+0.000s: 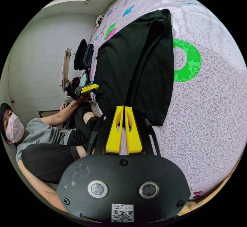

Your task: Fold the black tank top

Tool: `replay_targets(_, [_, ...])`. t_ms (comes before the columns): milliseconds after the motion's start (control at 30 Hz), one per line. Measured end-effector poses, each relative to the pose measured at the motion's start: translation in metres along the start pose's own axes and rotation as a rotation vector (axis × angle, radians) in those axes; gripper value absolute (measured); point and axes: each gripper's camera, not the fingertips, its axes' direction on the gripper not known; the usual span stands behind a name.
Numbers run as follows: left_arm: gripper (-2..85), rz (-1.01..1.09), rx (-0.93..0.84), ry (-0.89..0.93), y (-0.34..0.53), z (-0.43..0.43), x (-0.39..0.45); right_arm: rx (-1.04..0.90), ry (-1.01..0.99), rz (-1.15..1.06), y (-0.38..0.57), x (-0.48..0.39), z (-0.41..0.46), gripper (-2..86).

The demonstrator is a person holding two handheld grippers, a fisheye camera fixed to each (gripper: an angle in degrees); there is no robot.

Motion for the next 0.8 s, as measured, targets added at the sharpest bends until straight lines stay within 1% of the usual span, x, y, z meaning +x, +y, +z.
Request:
replay_targets(67, [0.2,-0.037,0.018,0.034,0.002,0.001,-0.007,0.015,-0.016,0.039,0.011,0.016,-0.008,0.2])
replay_targets(167, [0.2,-0.072,0.032,0.073,0.003,0.001,-0.017,0.02,-0.004,0.043,0.018,0.017,-0.017,2.2])
replay_targets(333, [0.5,-0.02,0.009,0.05,-0.004,-0.001,-0.017,0.026,-0.059,0.012,0.029,0.009,-0.038,5.6])
replay_targets(500, [0.4,0.043,-0.06,0.028,-0.009,-0.006,-0.017,-0.023,-0.021,-0.014,0.036,0.006,-0.038,0.5])
replay_targets(633, [0.3,0.136,-0.144,-0.027,-0.009,-0.011,-0.017,-0.064,0.03,-0.014,0.039,0.007,-0.043,-0.6])
replay_targets(700, [0.2,0.191,-0.164,-0.064,-0.008,-0.014,-0.017,-0.063,0.02,-0.008,0.039,0.009,-0.047,-0.7])
replay_targets(800, [0.2,0.171,-0.19,-0.027,-0.012,-0.016,-0.026,-0.071,0.021,-0.01,0.039,0.008,-0.051,-0.7])
